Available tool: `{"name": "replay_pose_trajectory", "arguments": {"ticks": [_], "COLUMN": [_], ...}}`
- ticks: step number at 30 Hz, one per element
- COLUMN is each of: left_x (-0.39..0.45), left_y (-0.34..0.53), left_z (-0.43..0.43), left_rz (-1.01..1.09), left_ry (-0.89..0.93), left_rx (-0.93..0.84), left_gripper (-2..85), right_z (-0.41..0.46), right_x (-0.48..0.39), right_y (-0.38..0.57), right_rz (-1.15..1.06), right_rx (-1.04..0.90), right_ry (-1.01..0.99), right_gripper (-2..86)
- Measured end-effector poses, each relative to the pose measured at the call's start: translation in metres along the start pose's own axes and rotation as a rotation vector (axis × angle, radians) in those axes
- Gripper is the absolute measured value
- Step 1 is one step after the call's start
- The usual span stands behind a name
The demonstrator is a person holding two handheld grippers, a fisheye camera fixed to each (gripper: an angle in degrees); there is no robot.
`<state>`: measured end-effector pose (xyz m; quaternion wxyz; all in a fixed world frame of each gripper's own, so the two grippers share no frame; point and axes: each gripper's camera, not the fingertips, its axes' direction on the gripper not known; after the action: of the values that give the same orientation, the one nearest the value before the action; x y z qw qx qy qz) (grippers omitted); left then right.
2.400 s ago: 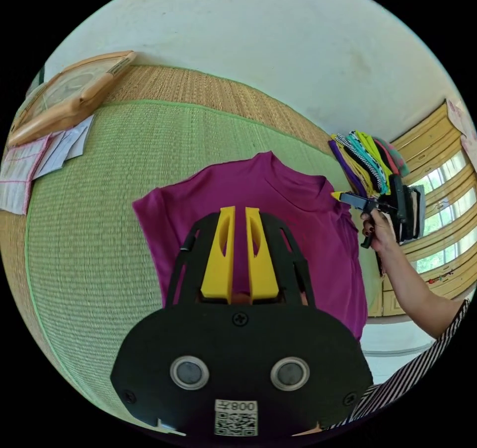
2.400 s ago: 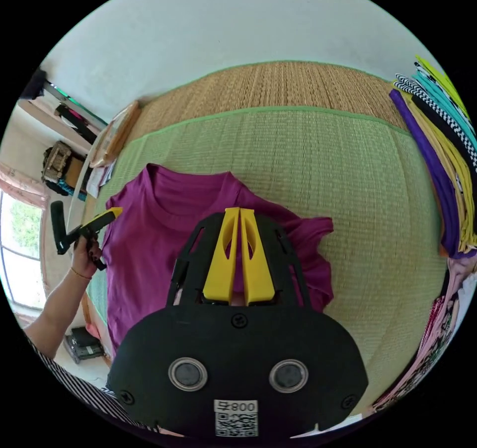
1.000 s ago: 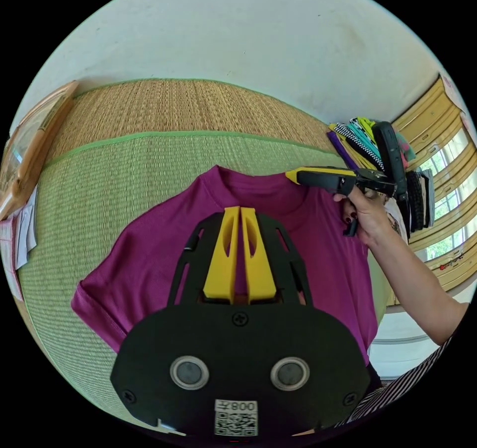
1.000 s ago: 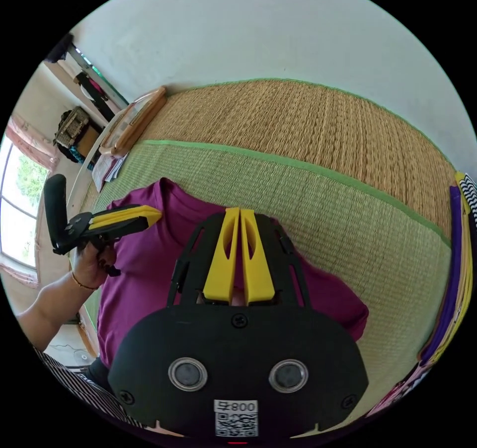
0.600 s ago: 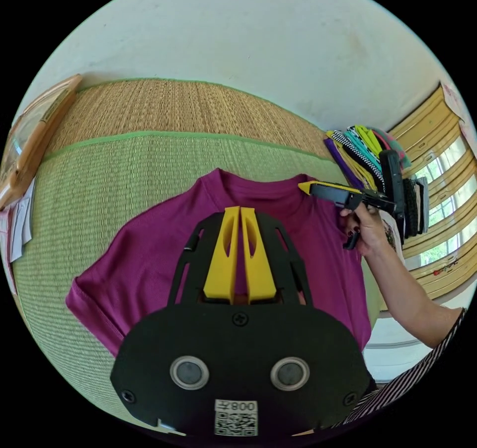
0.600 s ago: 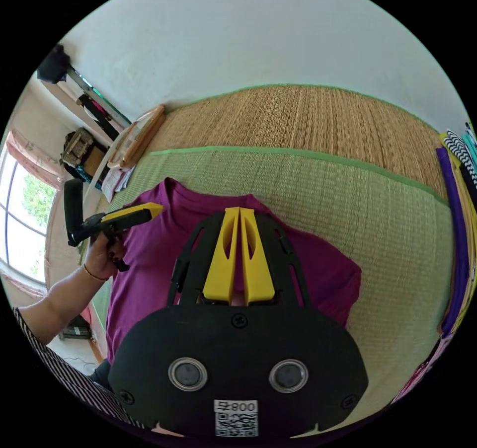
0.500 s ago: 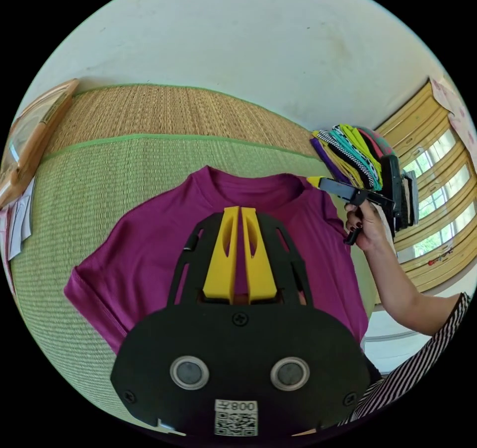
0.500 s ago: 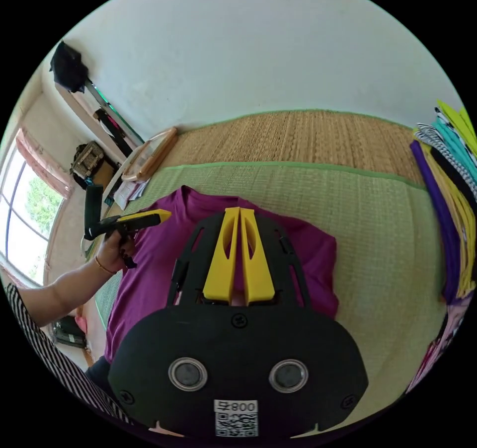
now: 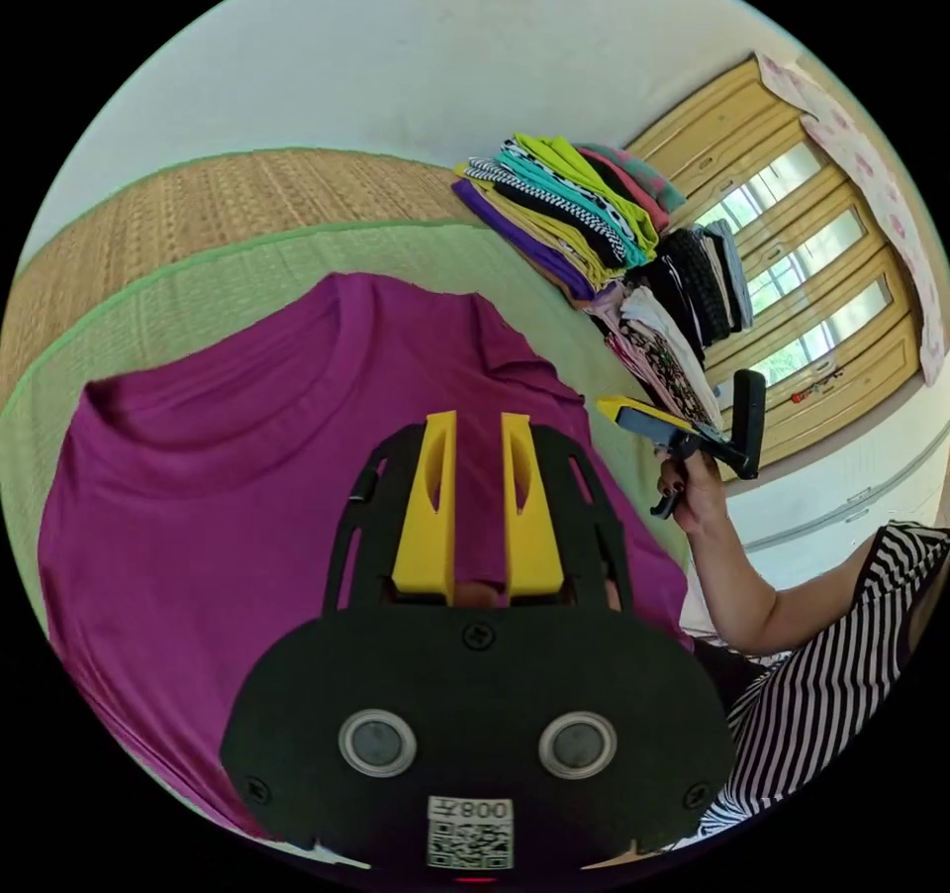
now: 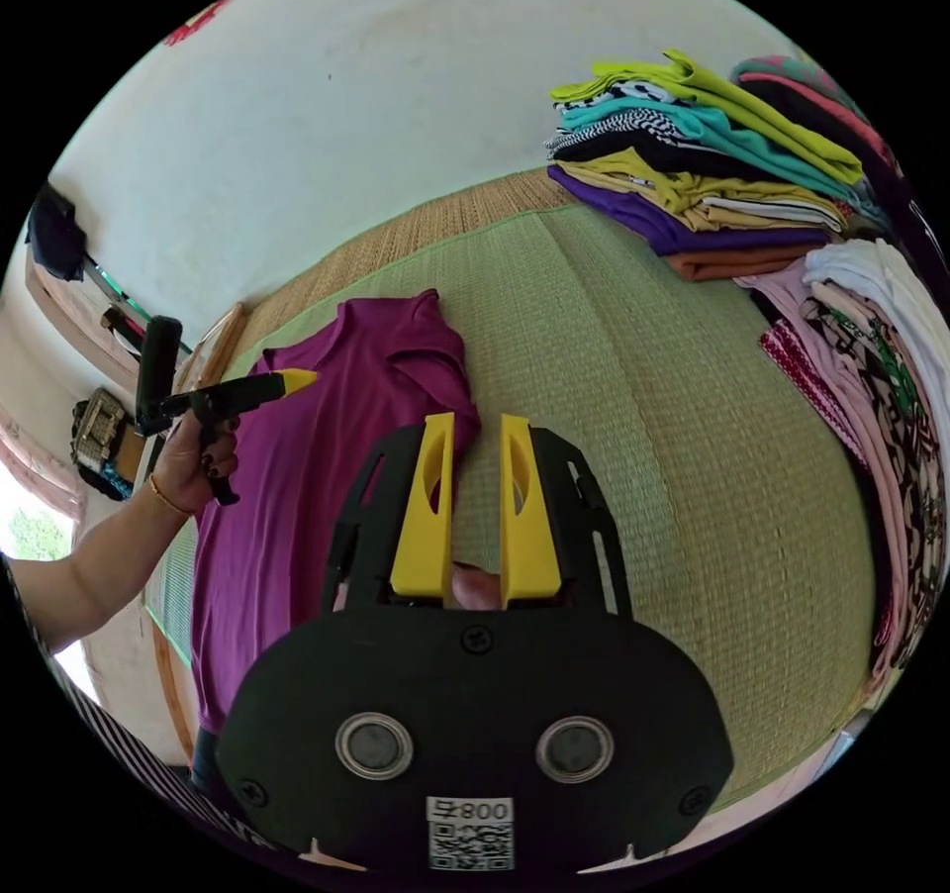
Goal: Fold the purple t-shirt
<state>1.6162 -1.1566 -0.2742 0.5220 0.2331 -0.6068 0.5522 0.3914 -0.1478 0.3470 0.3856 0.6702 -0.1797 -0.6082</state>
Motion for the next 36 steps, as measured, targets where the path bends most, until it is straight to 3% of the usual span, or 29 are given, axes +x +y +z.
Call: {"name": "replay_pose_trajectory", "arguments": {"ticks": [10,15,21,26,32,36], "left_x": [0.022,0.030,0.037,0.044,0.040,0.009], "left_y": [-0.060,-0.063,-0.080,-0.097,-0.035,0.060], "left_z": [0.060,0.075,0.065,0.081,0.039,-0.035], "left_rz": [0.071,0.083,0.023,-0.004,-0.031,-0.163], "left_ry": [-0.050,-0.150,0.056,0.198,0.201,-0.017], "left_rx": [-0.096,-0.143,-0.007,-0.002,0.105,0.198], "left_gripper": [8.0,3.0,3.3,5.9,4.9,3.2], "right_z": [0.009,0.015,0.002,-0.017,-0.012,0.018], "right_x": [0.013,0.014,0.023,0.025,-0.011,-0.030], "right_y": [0.017,0.015,0.018,0.021,-0.010,-0.059], "right_rz": [0.021,0.018,0.061,0.100,-0.049,-0.133], "right_rx": [-0.023,-0.072,-0.052,-0.011,0.007,-0.048], "right_ry": [-0.042,-0.075,-0.055,0.006,-0.031,-0.019], "right_gripper": [6.9,3.7,3.8,2.1,0.9,0.3]}}
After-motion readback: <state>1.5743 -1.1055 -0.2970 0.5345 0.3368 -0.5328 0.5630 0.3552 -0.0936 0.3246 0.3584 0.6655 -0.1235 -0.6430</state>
